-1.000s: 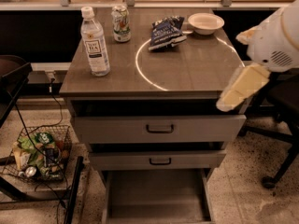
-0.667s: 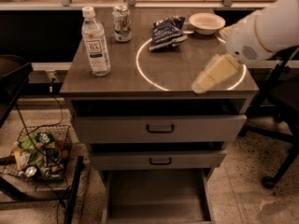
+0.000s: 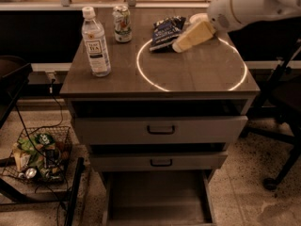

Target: Place blue chip bag into bottom drawer

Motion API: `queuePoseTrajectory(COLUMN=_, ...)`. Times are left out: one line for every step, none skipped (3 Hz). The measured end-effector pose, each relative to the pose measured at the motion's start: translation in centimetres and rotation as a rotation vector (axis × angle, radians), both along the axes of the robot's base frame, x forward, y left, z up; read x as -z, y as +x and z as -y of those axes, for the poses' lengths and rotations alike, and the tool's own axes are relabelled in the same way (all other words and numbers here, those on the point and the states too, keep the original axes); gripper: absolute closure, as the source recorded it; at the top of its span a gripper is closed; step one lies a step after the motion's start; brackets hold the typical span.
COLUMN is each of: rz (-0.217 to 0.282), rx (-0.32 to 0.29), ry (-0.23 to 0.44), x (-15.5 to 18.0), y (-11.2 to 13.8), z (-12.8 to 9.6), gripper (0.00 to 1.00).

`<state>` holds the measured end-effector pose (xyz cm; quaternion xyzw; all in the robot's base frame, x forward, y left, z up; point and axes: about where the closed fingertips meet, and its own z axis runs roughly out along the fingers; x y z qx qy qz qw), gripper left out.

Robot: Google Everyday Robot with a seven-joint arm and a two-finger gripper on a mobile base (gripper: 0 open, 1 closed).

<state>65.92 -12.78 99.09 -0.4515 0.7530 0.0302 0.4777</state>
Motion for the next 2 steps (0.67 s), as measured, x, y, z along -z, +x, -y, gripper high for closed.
queuePoseTrajectory(rz=0.011, rx=-0.007, ry=-0.013, x=-0.4, y=0.4, z=-0.5, gripper=0.00)
queuePoseTrajectory(rz=0.012, rx=0.026, ry=0.039, x=0.4, y=1.6, z=-0.9, gripper=0.00)
